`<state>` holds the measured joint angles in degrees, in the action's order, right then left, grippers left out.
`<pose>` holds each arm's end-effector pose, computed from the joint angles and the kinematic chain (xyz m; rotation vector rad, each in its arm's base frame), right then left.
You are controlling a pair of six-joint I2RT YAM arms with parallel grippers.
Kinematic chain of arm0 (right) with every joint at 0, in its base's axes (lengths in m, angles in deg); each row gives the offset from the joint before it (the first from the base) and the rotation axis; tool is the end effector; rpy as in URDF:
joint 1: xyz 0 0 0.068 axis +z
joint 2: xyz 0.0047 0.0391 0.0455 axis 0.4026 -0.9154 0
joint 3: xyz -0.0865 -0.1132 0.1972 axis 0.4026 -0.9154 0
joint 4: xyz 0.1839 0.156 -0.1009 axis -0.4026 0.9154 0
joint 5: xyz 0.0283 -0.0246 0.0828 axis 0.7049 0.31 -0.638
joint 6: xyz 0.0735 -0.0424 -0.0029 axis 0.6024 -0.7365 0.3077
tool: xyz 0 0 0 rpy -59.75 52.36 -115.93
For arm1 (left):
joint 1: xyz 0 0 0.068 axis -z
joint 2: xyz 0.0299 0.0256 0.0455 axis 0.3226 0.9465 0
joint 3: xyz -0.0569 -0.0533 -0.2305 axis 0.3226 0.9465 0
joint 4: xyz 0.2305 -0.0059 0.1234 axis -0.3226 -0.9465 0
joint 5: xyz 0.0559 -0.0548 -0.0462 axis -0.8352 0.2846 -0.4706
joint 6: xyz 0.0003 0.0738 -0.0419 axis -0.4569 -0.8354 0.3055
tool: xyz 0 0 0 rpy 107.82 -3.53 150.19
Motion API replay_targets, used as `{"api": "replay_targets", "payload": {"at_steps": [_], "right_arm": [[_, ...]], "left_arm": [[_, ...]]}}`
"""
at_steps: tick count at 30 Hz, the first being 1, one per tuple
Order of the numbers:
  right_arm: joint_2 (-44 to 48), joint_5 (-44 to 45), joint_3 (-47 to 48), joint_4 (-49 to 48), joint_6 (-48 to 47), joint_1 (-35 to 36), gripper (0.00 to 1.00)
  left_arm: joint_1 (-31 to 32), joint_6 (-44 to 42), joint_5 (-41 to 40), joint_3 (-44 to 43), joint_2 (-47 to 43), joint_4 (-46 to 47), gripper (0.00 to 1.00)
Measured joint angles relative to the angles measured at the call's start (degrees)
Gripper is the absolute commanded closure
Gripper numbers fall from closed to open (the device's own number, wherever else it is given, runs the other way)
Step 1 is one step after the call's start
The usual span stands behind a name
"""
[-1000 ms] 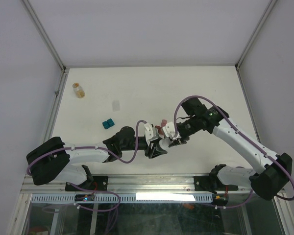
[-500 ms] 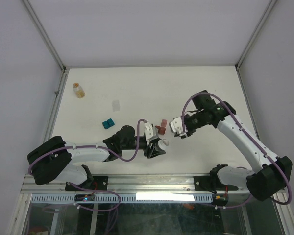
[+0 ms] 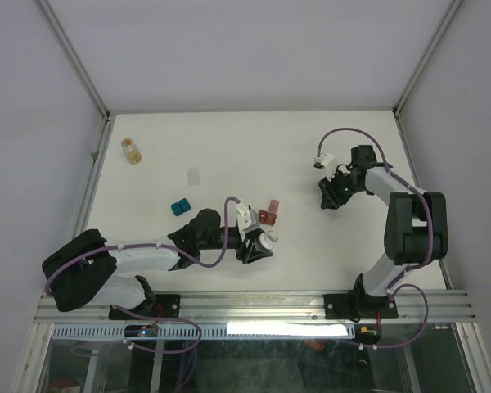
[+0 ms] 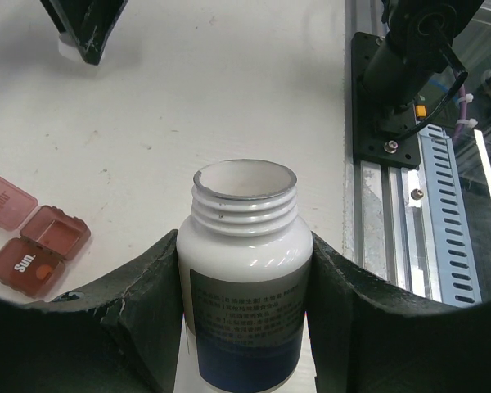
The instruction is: Sort the pills into containers
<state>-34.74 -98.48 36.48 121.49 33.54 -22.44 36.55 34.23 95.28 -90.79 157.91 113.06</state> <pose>0.3113 0.0466 0.1244 -1.1871 2.2658 0.4890 0.1453 -0.2671 0.1472 1.1819 1.5727 -1.0769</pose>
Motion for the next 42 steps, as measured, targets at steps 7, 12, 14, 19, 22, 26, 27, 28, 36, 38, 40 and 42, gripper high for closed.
{"api": "replay_targets", "payload": {"at_steps": [7, 12, 14, 19, 22, 26, 27, 28, 36, 38, 40, 42], "right_arm": [[-7.13, 4.98, 3.56, -1.42, 4.85, 0.07, 0.46], [-7.39, 6.38, 6.03, -1.62, 7.13, 0.07, 0.24], [-6.69, 5.92, 6.56, -1.03, 7.3, 0.07, 0.22], [2.73, -5.64, 6.84, 3.74, 2.38, -0.11, 0.01], [13.88, -21.2, 5.88, 10.8, -14.21, 0.09, 0.01], [27.65, -35.17, 0.59, 21.81, -35.93, 5.9, 0.03], [29.29, -36.46, -0.13, 23.63, -39.63, 9.31, 0.05], [29.92, -37.07, -0.46, 25.05, -42.45, 12.24, 0.07], [25.42, -37.13, -0.52, 26.86, -47.56, 23.58, 0.29], [25.07, -36.68, -0.52, 25.55, -45.72, 25.75, 0.32], [24.59, -36.06, -0.52, 24.28, -43.69, 27.69, 0.34], [23.98, -35.52, -0.52, 23.28, -42.16, 29.07, 0.36]], "left_arm": [[-0.37, 0.11, 0.04, 1.01, -1.03, 0.39, 1.0], [-0.74, 0.09, 0.04, 1.18, -1.46, 0.39, 1.0], [-0.76, 0.07, 0.07, 1.29, -1.77, 0.42, 1.0], [-1.4, -0.02, 1.99, 1.4, -2.49, 0.5, 1.0], [-1.86, 0.0, 4.7, 1.38, -2.51, 0.46, 1.0], [-1.86, 0.02, 7.91, 0.57, -2.47, 0.2, 1.0], [-1.86, 0.04, 8.41, 0.2, -2.49, 0.15, 1.0], [-1.86, 0.04, 9.05, -0.15, -2.49, 0.13, 1.0], [-1.86, 0.26, 10.58, -1.7, -2.32, -0.5, 1.0], [-1.86, 0.46, 10.6, -1.97, -2.16, -0.55, 1.0], [-1.86, 0.72, 10.6, -2.27, -2.03, -0.59, 1.0], [-1.86, 1.05, 10.6, -2.49, -1.97, -0.59, 1.0]]}}
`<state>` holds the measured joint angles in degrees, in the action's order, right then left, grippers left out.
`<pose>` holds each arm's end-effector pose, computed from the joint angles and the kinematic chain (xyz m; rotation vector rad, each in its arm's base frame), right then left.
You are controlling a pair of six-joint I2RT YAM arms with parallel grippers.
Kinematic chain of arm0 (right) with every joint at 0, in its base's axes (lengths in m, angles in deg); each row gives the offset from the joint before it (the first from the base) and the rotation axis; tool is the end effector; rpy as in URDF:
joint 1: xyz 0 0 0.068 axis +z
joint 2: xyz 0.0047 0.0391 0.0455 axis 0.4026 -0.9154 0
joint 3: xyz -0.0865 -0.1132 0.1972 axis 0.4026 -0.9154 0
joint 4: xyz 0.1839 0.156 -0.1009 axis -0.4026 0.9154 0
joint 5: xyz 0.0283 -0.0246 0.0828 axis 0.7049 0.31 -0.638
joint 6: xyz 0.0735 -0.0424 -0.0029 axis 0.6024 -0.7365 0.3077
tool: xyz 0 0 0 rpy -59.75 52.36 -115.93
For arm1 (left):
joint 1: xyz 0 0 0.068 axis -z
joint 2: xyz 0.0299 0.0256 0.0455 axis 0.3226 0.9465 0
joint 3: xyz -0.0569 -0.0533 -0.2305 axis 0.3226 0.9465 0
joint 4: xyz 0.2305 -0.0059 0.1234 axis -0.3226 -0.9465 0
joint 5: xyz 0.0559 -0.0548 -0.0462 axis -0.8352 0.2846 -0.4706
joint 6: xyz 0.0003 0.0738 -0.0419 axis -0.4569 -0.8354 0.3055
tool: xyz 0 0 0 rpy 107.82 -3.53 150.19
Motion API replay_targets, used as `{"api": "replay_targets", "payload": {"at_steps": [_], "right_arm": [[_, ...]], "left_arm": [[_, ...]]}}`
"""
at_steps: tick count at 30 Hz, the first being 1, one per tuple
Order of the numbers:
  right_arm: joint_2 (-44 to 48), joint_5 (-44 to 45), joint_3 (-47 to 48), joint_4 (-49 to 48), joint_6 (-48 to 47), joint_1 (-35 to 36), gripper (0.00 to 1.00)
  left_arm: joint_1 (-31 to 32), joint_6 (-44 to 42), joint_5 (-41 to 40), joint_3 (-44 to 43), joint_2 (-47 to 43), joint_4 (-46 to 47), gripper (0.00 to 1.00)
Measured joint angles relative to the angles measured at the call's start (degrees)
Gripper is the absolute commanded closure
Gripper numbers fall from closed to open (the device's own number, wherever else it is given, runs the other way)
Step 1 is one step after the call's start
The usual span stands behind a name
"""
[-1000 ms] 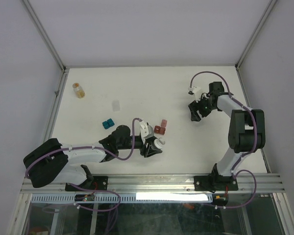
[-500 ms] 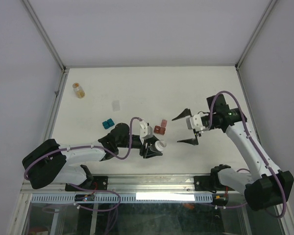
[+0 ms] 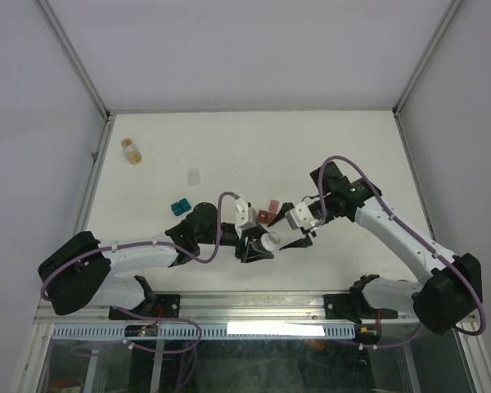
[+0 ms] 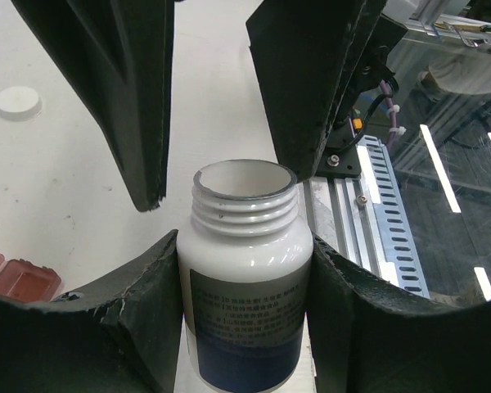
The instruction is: Sort the pills into containers
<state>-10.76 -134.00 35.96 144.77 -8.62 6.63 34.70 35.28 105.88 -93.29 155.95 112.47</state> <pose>0.1574 0.1721 0.2418 -1.9197 0.8041 1.0088 0.1438 -0.2686 0.1720 1.2480 1.4586 -1.2342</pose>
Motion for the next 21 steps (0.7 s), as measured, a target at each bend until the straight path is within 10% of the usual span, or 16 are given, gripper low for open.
{"api": "replay_targets", "payload": {"at_steps": [18, 21], "right_arm": [[-1.86, 3.89, 0.0, -3.19, 6.6, 3.76, 0.68], [-1.86, 3.89, 0.0, -3.21, 6.99, 3.76, 0.8]], "left_arm": [[-0.37, 0.28, 0.02, -0.13, 0.46, -0.39, 0.99], [-0.37, 0.46, -0.02, -0.11, 0.46, -0.39, 0.87]]}}
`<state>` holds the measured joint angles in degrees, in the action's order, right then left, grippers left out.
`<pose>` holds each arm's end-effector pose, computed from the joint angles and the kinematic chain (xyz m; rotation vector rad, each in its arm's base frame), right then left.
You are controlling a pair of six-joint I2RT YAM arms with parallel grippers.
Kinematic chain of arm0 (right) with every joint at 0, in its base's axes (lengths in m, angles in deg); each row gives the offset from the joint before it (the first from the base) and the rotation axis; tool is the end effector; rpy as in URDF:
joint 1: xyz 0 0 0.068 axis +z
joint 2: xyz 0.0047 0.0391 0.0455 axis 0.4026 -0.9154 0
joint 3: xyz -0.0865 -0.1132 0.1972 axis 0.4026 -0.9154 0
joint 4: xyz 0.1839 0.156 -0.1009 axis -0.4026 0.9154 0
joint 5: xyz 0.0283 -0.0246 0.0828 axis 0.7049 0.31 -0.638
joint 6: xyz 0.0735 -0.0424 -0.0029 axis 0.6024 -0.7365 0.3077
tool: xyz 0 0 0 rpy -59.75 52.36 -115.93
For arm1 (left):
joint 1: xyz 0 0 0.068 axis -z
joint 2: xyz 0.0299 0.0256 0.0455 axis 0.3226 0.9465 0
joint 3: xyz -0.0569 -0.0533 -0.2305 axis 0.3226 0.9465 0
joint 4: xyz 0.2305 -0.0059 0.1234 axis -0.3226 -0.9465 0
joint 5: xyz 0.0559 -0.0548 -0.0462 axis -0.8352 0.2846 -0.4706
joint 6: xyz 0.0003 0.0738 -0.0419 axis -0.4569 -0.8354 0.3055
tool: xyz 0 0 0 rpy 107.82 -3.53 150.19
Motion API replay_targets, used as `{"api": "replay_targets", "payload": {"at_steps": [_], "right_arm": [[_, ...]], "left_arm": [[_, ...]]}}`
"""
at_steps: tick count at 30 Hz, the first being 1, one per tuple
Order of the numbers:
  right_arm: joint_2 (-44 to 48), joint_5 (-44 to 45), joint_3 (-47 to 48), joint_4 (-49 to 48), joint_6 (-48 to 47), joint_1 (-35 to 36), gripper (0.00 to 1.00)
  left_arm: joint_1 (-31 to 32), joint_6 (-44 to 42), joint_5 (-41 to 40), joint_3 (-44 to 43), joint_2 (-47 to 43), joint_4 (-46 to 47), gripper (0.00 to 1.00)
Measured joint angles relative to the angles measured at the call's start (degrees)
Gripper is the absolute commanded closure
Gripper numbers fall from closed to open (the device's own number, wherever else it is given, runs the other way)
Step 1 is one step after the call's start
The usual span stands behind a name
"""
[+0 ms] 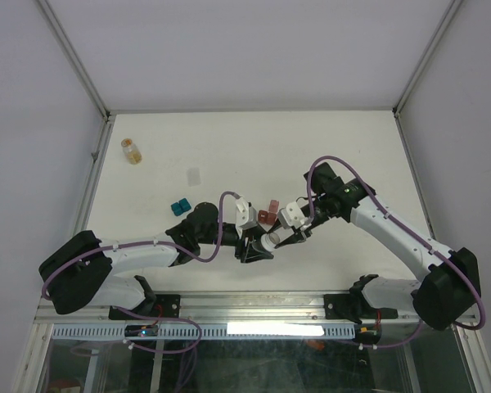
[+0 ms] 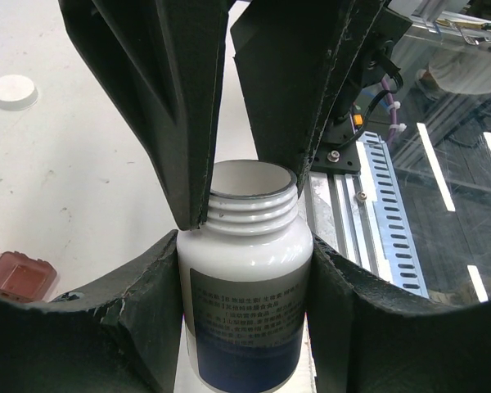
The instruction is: Sort the pills into containers
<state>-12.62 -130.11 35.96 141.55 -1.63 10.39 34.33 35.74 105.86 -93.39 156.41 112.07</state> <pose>0.1562 0.1866 0.2329 -1.9686 0.8934 1.0375 0.1459 -0.2681 0.1694 1.2408 1.4820 -1.2349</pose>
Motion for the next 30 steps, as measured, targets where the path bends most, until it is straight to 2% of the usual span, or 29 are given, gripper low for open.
{"api": "replay_targets", "payload": {"at_steps": [7, 13, 24, 30], "right_arm": [[0.0, -0.09, 0.07, 0.02, 1.31, -0.04, 0.85], [0.0, -1.44, 0.39, 0.11, 2.62, -1.49, 0.86], [0.48, -3.43, 0.31, -0.94, 4.74, -3.48, 0.87], [0.9, -4.35, 0.2, -1.49, 4.94, -3.48, 0.87]], "left_arm": [[0.0, 1.05, 0.04, 0.02, 0.04, 0.09, 0.51], [0.0, 1.95, -0.22, 0.7, 0.04, 2.36, 0.37], [0.0, 2.69, -1.84, 2.6, 0.02, 5.51, 0.36], [0.0, 3.3, -2.67, 2.6, 0.02, 6.99, 0.42]]}}
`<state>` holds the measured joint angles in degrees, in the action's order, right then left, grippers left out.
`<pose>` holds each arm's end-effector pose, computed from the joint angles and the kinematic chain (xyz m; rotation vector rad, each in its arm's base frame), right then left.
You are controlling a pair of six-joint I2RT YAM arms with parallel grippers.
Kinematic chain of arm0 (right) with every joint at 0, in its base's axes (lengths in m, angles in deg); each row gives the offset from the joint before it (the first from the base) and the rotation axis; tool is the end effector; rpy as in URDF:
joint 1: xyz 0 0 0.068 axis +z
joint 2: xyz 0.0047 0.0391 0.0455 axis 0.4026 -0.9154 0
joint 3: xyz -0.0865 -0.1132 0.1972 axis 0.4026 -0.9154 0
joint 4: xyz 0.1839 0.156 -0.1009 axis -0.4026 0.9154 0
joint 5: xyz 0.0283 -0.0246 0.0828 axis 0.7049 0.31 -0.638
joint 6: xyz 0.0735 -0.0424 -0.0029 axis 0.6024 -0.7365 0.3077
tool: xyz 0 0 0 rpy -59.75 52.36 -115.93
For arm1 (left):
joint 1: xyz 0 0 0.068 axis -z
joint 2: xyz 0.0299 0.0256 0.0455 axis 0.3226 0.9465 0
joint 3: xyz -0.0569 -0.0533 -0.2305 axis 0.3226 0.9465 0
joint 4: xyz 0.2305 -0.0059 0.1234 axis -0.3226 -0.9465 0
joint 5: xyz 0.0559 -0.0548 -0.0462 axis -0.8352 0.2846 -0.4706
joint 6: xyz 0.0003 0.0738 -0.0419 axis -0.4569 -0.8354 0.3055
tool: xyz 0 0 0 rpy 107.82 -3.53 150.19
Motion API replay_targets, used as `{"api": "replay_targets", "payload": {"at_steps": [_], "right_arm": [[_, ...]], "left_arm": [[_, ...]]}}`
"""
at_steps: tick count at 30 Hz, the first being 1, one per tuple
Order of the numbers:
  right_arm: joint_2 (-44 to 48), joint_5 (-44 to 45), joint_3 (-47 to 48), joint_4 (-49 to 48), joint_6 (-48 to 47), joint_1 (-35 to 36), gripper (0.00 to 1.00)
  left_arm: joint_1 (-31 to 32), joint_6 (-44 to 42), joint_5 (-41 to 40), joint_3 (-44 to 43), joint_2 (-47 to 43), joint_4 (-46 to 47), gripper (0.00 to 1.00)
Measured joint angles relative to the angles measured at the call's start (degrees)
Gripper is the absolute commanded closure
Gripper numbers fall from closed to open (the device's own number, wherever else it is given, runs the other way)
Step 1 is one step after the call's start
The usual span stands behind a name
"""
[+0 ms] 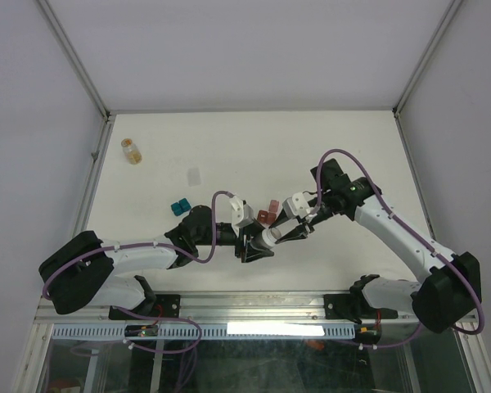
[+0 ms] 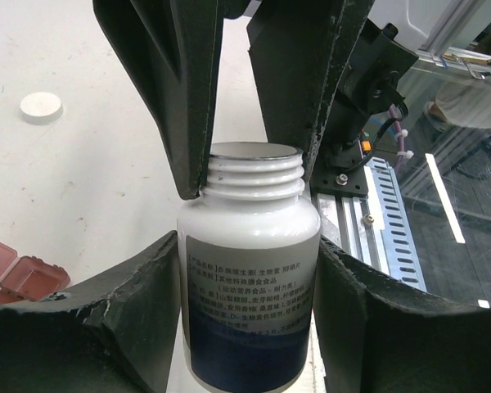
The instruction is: Sort the pills into containers
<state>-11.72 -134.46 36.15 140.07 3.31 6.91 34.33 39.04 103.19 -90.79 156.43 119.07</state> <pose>0.1650 0.1781 0.2431 -1.8577 0.9522 1.0921 0.1466 -0.2642 0.1698 1.1532 1.4638 -1.2361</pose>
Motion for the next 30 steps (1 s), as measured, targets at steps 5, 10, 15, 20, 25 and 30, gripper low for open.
{"api": "replay_targets", "payload": {"at_steps": [5, 10, 15, 20, 25, 30], "right_arm": [[0.15, -0.17, -0.28, -0.26, 0.0, 0.0, 0.87], [0.44, -0.28, -0.59, -0.52, 0.24, -0.09, 0.84], [0.48, -0.33, -0.61, -0.68, 1.22, -0.09, 0.13], [2.4, -2.14, -0.46, -1.62, 6.67, -5.33, 0.03], [7.13, -3.63, 0.02, -9.09, 21.0, -18.18, 0.03], [10.47, -1.16, -2.23, -23.12, 39.01, -24.83, 0.03]], "left_arm": [[0.0, 0.85, -0.17, 0.0, 0.0, 0.9, 0.52], [0.0, 1.14, -0.13, 0.0, 0.0, 0.94, 0.81], [0.0, 1.14, 0.11, 0.0, 0.07, 0.9, 1.0], [-0.28, 1.16, -0.92, 0.52, -0.74, 0.26, 1.0], [-6.51, 6.71, -2.49, 4.96, -8.15, 2.64, 1.0], [-17.68, 18.43, -0.52, 3.52, -11.72, 12.98, 1.0]]}}
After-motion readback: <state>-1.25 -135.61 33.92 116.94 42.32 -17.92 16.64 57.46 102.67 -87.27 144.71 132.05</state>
